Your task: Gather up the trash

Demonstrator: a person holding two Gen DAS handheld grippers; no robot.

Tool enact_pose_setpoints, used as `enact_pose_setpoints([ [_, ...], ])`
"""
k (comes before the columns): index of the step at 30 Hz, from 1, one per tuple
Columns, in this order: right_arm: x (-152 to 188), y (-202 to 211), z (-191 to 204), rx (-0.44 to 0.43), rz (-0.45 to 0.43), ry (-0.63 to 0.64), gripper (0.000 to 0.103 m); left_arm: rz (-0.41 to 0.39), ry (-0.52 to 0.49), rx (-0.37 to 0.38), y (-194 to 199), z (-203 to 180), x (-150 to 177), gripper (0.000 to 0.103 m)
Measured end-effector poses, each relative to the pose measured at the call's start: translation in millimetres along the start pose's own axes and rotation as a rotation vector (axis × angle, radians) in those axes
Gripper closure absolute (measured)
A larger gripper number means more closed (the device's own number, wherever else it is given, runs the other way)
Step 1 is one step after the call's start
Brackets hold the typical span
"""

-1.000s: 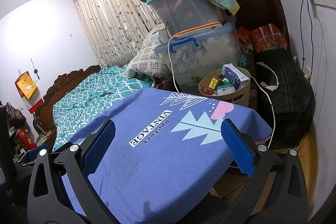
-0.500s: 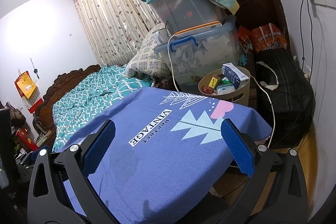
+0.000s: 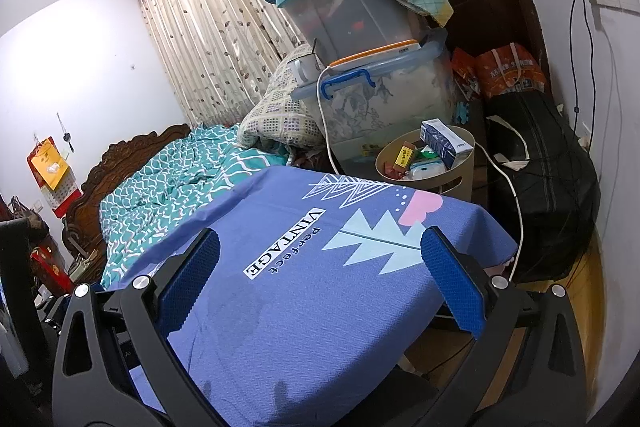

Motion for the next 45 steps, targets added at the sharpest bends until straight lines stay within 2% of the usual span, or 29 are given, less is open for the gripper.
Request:
enact_pose_setpoints([
  [45, 4, 0, -6, 0.007, 0.000, -0.007, 0.003, 0.014, -0.029, 0.012, -3, -14, 2, 0.009],
])
Point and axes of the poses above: each gripper's, at about its wrist camera, not at the fingertips, and y roughly against the way its jaws point, z to its left, x to its underside, the point moved 10 cm from there along -y, roughly the way its jaws point, and after that the axes turned 12 degrees about x, right-handed, at the moved point
